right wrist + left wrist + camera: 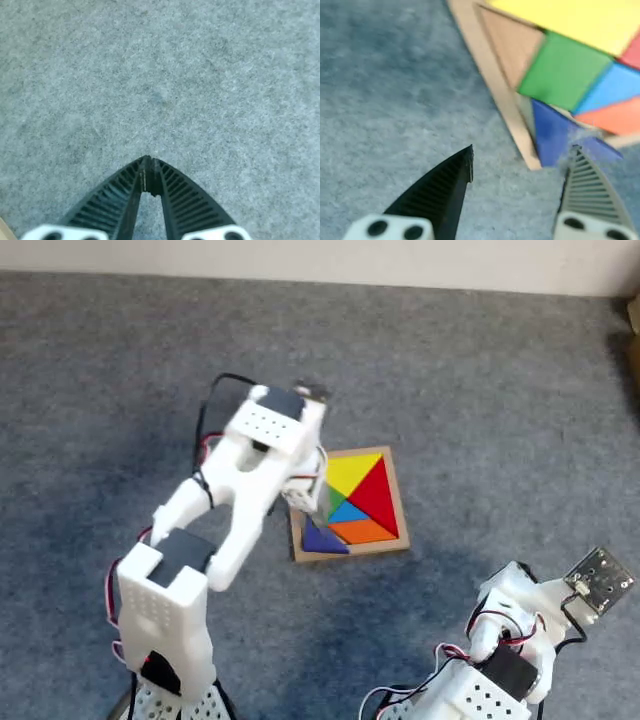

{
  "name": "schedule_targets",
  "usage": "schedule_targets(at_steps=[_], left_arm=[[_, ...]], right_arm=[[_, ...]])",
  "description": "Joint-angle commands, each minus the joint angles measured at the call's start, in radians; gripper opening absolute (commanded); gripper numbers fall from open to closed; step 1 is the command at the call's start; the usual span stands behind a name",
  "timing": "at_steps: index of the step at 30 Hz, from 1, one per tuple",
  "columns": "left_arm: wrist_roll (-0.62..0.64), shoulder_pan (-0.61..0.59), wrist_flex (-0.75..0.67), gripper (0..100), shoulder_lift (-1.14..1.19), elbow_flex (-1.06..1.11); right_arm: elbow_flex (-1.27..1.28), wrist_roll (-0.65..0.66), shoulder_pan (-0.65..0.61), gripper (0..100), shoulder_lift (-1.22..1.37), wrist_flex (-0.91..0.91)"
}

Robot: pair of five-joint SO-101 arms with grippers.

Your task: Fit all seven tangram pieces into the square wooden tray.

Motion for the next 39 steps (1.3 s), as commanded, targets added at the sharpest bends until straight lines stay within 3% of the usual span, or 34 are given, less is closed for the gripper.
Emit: schedule_targets(at_steps=[1,8,17,29,39], left_arm=[[-0.008,0.084,0.038,29,-0.05,-0.045],[-0.008,0.122,0.031,29,-0.036,-0.028],[-0.081,0.035,-0.132,29,-0.036,0.082],[-0.083,-0.065,-0.147,29,-0.047,0.077],[-0.063,-0.024,-0.077,29,-0.194,0.067]], right_arm=[[0.125,0.014,0.007,0.5,-0.002,-0.03],[0.125,0.014,0.007,0.5,-0.002,-0.03],[0.125,0.014,0.007,0.5,-0.002,-0.03],[0.125,0.014,0.007,0.5,-0.002,-0.03],[0.125,0.014,0.007,0.5,-0.002,-0.03]])
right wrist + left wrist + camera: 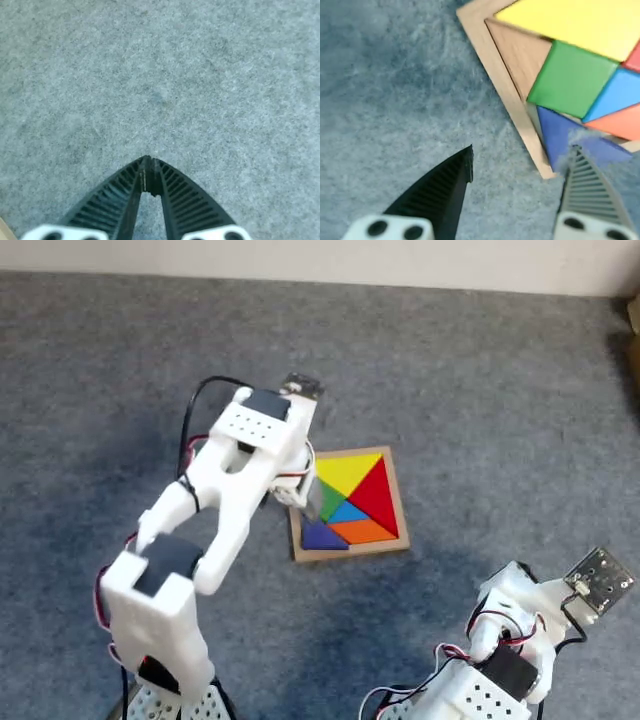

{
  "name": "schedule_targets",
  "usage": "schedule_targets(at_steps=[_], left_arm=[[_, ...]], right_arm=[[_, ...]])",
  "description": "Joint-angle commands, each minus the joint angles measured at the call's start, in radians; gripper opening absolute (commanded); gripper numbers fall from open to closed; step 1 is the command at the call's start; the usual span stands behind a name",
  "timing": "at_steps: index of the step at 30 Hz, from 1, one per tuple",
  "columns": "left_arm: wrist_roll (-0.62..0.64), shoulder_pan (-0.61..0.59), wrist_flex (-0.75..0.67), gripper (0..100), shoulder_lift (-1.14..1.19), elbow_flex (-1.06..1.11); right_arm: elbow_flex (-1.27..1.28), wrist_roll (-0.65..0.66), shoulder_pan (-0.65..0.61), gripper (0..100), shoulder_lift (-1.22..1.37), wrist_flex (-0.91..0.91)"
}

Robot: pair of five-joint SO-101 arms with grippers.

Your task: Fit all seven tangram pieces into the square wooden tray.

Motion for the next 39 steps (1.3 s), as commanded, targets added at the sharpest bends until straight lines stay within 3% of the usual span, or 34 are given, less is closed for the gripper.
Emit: schedule_targets(at_steps=[1,7,11,17,21,28,39], left_arm=[[0.015,0.041,0.014,29,-0.147,0.016],[0.015,0.14,-0.103,29,-0.171,0.171],[0.015,0.136,-0.201,29,-0.171,0.239],[0.017,0.071,-0.221,29,-0.101,0.236],[0.017,0.024,-0.207,29,0.039,0.13],[0.021,-0.05,-0.009,29,0.173,-0.116],[0.021,-0.048,0.031,29,0.024,-0.059]], right_arm=[[0.125,0.014,0.007,0.5,-0.002,-0.03],[0.125,0.014,0.007,0.5,-0.002,-0.03],[0.125,0.014,0.007,0.5,-0.002,-0.03],[0.125,0.014,0.008,0.5,-0.002,-0.03],[0.125,0.014,0.01,0.5,-0.002,-0.03],[0.125,0.014,0.012,0.5,-0.002,-0.03],[0.125,0.014,0.012,0.5,-0.002,-0.03]])
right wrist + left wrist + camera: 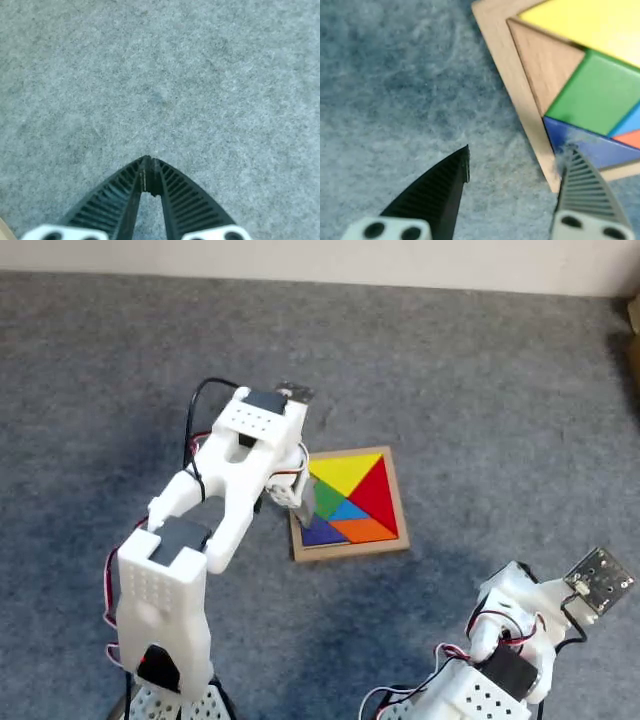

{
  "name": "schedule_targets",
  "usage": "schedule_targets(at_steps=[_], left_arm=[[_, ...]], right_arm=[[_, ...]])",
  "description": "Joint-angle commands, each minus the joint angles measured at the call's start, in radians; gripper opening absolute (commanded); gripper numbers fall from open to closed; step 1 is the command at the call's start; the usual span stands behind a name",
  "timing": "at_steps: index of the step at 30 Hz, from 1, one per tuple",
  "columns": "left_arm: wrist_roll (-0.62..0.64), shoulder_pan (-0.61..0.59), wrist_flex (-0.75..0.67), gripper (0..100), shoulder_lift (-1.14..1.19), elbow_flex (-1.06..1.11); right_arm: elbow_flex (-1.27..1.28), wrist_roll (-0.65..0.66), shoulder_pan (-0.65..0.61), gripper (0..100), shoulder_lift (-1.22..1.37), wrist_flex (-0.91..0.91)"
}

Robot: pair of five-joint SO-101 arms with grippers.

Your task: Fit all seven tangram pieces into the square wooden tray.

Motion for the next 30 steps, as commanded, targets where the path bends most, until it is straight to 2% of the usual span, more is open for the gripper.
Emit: schedule_targets(at_steps=[1,6,13,16,20,24,30], left_arm=[[0.011,-0.01,0.006,29,-0.16,0.042],[0.012,-0.012,-0.044,27,-0.338,0.186],[0.006,-0.012,-0.281,0,-0.601,0.452],[0.006,-0.012,-0.338,2,-0.694,0.539],[0.005,-0.012,-0.417,1,-0.831,0.657],[0.005,-0.015,-0.508,1,-0.977,0.785],[0.005,-0.151,-0.621,1,-1.181,0.938]], right_arm=[[0.125,0.014,0.012,0.5,-0.002,-0.03],[0.125,0.014,0.008,0.5,-0.002,-0.03],[0.125,0.014,0.007,0.5,-0.002,-0.03],[0.125,0.012,-0.002,0.5,-0.002,-0.027],[0.125,0.012,-0.122,0.5,0.001,-0.024],[0.127,0.012,-0.157,0.5,0.001,-0.022],[0.127,0.008,-0.197,0.5,0.004,0.021]])
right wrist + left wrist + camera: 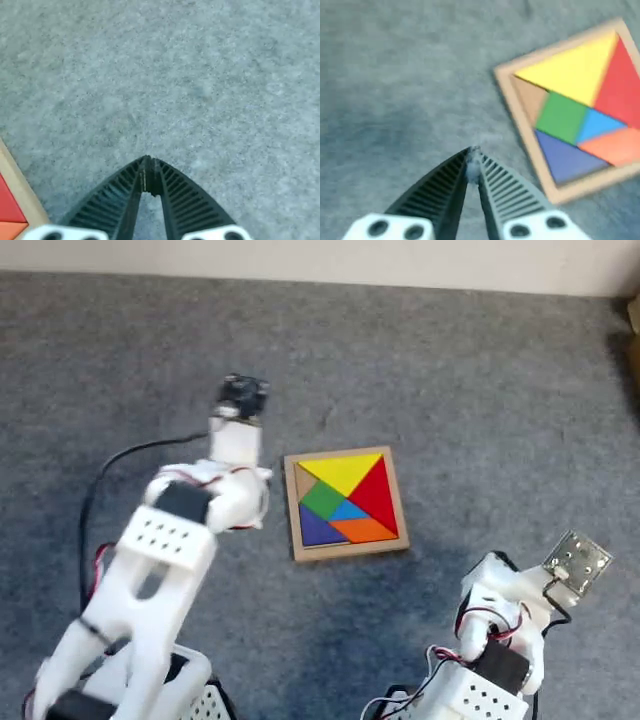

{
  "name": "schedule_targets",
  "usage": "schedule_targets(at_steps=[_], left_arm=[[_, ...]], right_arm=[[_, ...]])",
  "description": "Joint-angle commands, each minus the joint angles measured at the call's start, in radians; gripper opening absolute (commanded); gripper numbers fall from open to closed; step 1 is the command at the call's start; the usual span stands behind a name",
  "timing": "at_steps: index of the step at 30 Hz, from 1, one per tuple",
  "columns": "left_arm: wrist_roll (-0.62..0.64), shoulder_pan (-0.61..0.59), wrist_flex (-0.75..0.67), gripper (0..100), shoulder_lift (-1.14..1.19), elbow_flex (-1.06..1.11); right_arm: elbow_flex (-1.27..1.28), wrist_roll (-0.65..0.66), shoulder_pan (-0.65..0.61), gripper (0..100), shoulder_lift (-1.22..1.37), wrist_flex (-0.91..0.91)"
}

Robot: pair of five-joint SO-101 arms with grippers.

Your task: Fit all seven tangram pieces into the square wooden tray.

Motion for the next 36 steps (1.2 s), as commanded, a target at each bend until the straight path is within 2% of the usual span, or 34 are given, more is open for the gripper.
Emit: schedule_targets(at_steps=[1,5,9,14,16,23,26,33,36], left_arm=[[0.003,-0.122,-0.083,1,-0.17,0.09],[0.003,-0.189,-0.11,1,-0.262,0.188],[-0.003,-0.213,-0.112,1,-0.326,0.286],[-0.212,-0.219,-0.107,1,-0.4,0.438],[-0.253,-0.24,-0.107,1,-0.441,0.496],[-0.12,-0.42,-0.106,1,-0.677,0.63],[-0.11,-0.498,-0.11,1,-0.835,0.708],[-0.114,-0.521,-0.097,1,-1.193,0.905],[-0.115,-0.519,-0.009,1,-1.256,0.897]], right_arm=[[0.127,0.008,-0.088,0.5,-0.002,0.058],[0.127,0.012,-0.239,0.5,-0.002,0.148],[0.127,0.012,-0.286,0.5,-0.002,0.197],[0.127,0.012,-0.288,0.5,-0.002,0.219],[0.127,0.012,-0.288,0.5,0.004,0.219],[0.127,0.012,-0.285,0.5,0.004,0.219],[0.127,0.012,-0.285,0.5,0.004,0.219],[0.127,0.012,-0.285,0.5,0.004,0.219],[0.127,0.012,-0.285,0.5,0.004,0.219]])
